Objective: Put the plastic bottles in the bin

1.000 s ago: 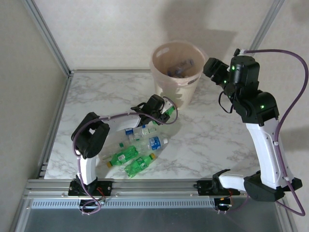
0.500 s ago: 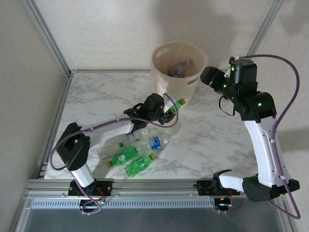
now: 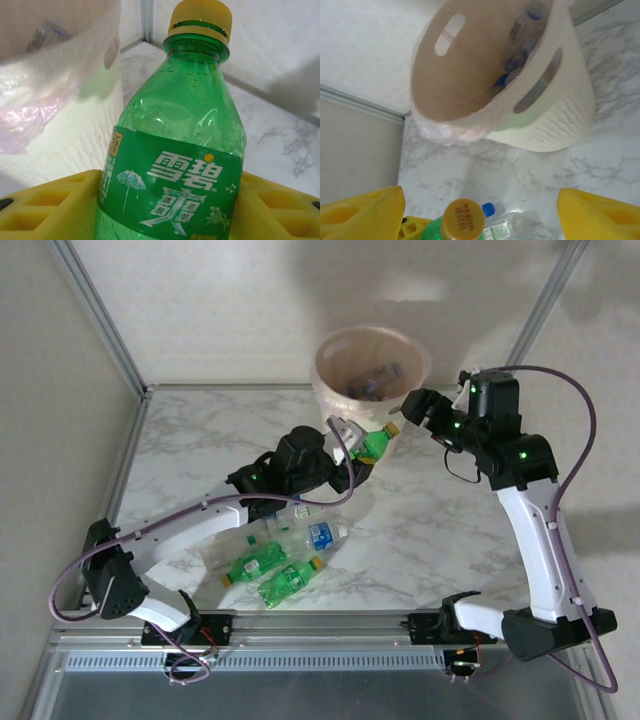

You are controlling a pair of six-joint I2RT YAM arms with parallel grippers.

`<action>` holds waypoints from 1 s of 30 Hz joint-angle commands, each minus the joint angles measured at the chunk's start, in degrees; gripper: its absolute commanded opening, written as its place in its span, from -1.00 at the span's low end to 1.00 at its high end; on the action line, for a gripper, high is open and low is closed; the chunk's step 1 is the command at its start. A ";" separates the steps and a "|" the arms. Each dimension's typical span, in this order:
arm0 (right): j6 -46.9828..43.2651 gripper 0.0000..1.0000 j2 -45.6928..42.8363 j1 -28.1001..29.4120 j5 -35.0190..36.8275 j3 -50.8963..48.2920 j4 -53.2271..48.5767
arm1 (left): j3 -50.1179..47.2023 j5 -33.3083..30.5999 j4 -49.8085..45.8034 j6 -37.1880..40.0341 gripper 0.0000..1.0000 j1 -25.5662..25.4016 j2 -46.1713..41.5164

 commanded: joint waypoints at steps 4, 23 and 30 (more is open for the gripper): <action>1.80 0.53 -2.09 0.12 -8.91 -4.82 8.40 | 2.18 3.51 1.44 -4.61 0.18 -0.14 -2.27; 2.20 -0.07 -0.18 6.43 -5.62 -7.81 10.30 | 2.39 4.24 3.33 -6.80 0.18 -0.11 -2.97; 1.68 -0.45 0.11 6.93 -4.86 -7.38 10.08 | 2.91 3.62 3.94 -7.47 0.43 -0.11 -2.44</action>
